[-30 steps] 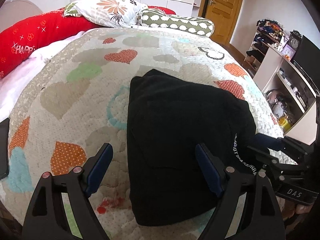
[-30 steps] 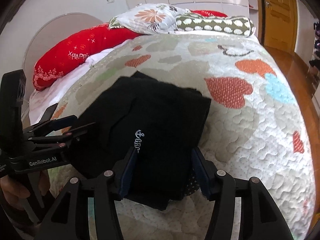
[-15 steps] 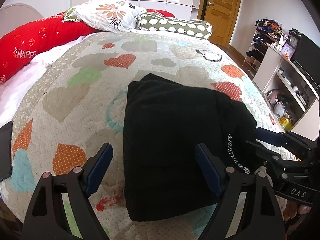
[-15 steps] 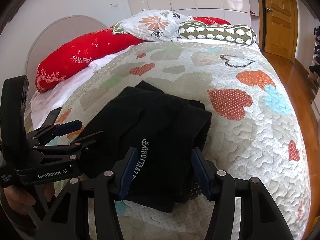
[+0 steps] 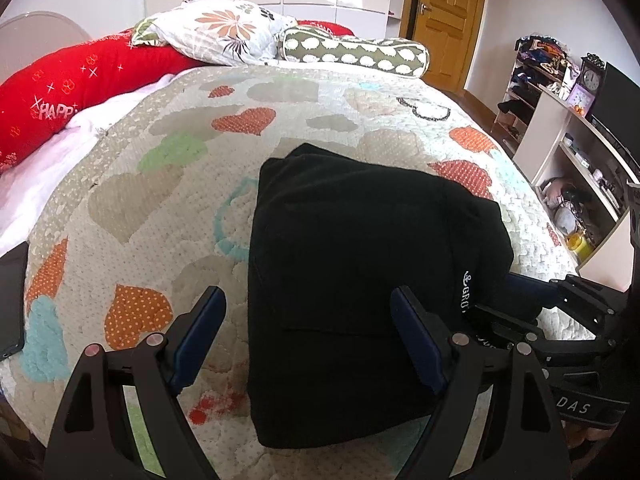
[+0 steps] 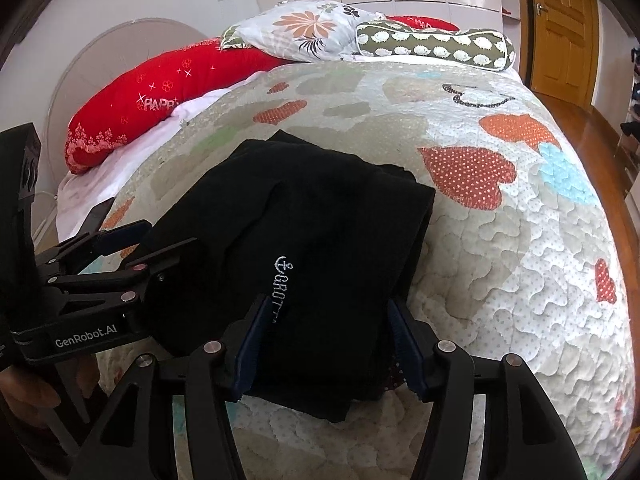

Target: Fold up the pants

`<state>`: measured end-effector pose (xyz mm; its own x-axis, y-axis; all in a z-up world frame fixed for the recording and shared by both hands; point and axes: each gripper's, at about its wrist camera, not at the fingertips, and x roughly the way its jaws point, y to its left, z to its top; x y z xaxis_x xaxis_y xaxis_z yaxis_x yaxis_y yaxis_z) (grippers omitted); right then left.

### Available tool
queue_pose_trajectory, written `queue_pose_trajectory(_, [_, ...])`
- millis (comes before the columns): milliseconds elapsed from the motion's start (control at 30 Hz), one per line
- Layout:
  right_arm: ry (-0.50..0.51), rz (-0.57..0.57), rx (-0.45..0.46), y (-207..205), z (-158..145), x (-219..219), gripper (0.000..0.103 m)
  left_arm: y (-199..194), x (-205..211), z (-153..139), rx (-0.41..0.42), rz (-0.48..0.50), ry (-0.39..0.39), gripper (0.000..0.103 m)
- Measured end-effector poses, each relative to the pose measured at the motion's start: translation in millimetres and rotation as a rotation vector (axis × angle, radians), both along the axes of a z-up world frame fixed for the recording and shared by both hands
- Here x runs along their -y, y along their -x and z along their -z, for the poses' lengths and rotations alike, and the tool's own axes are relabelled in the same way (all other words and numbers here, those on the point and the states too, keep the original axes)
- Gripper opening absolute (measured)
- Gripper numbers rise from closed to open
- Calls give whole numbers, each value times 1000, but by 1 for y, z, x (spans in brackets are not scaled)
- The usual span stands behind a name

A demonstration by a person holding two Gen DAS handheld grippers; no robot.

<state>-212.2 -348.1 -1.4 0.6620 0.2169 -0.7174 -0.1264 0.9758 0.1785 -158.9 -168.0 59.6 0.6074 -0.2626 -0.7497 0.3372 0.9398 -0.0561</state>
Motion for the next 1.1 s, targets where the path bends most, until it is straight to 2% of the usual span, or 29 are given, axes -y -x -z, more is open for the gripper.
queue_pose_trajectory(100, [29, -4, -6, -1, -1, -4, 62, 1, -4, -3, 8, -1, 17, 85])
queue_pose_trajectory(267, [25, 3, -21, -3, -1, -4, 61, 2, -21, -12, 11, -21, 113, 85])
queue_pose_trajectory(567, [55, 6, -43, -8, -1, -8, 62, -3, -43, -15, -15, -57, 223, 85])
queue_pose_trajectory(900, [98, 14, -67, -12, -1, -15, 63, -7, -61, -10, -29, -100, 253, 85])
queue_pose_trajectory(1100, [89, 16, -69, -10, -2, -13, 63, -9, -63, -6, -56, -93, 268, 85])
